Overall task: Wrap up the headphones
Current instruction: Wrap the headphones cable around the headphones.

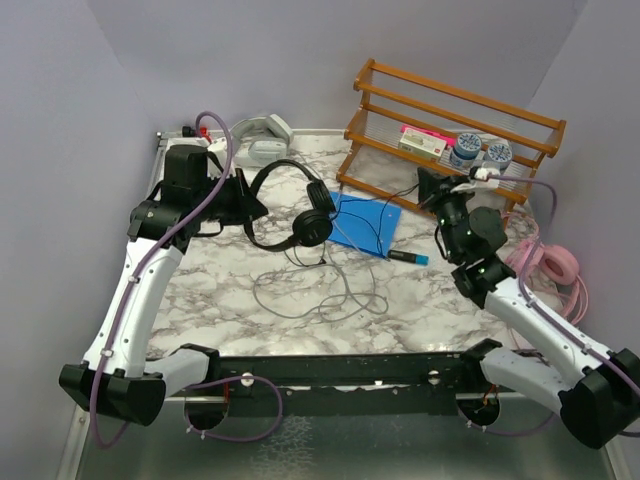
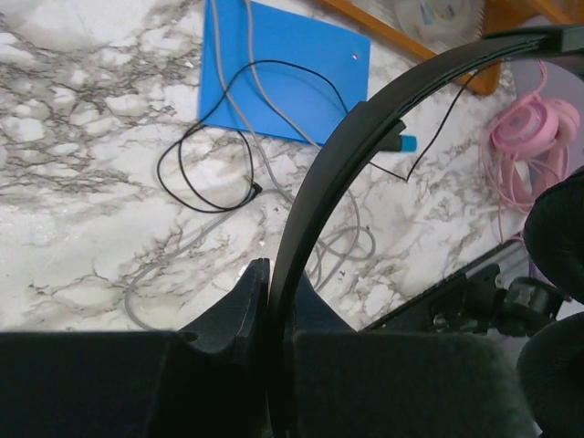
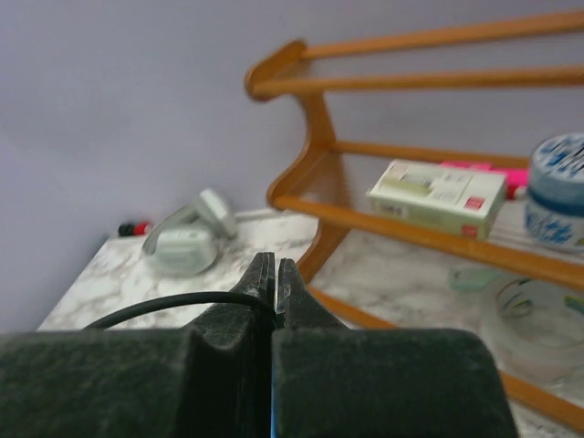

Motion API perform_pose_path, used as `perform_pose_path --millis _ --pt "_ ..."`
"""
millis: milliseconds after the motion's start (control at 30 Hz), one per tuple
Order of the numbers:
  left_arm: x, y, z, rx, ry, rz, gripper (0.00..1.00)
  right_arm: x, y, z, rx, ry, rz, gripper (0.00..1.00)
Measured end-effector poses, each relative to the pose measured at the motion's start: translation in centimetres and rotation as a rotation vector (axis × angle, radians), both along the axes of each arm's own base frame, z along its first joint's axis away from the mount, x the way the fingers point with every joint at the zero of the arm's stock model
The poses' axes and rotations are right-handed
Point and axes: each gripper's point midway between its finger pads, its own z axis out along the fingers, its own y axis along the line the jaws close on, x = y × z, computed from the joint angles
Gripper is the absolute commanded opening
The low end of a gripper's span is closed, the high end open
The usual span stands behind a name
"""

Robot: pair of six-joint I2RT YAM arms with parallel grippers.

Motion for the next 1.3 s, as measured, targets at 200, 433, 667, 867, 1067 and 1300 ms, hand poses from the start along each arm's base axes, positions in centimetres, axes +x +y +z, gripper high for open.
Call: perform_pose_path --millis 200,433,667,867,1067,1300 --pt "-1.3 -1.9 -0.2 -0.074 0.039 -0.120 0.00 3.4 -2.7 4.2 -0.017 0.000 -0.138 0.00" --pt "-2.6 -3.8 1.1 -0.167 0.035 -0.236 0.00 7.9 0.5 -4.6 -0.112 0.258 -0.036 0.00" --pt "-4.1 -5.2 -2.7 -0.142 0.127 -0.290 0.00 10.1 0.2 1.4 -0.076 0.174 -0.032 0.01" --pt "-6.0 -8.5 -7.1 -0.042 0.230 -0.376 0.00 11.8 0.1 9.6 -0.057 0.016 0.001 0.00" --pt "-7.9 -11.5 -10.1 0.040 0.293 -0.479 0.00 13.1 2.2 8.0 -0.104 0.059 0.101 0.00" --pt "-7.6 -12.5 -9.0 0.037 0.263 -0.494 0.00 12.3 3.3 -0.6 -0.103 0.231 0.178 0.00"
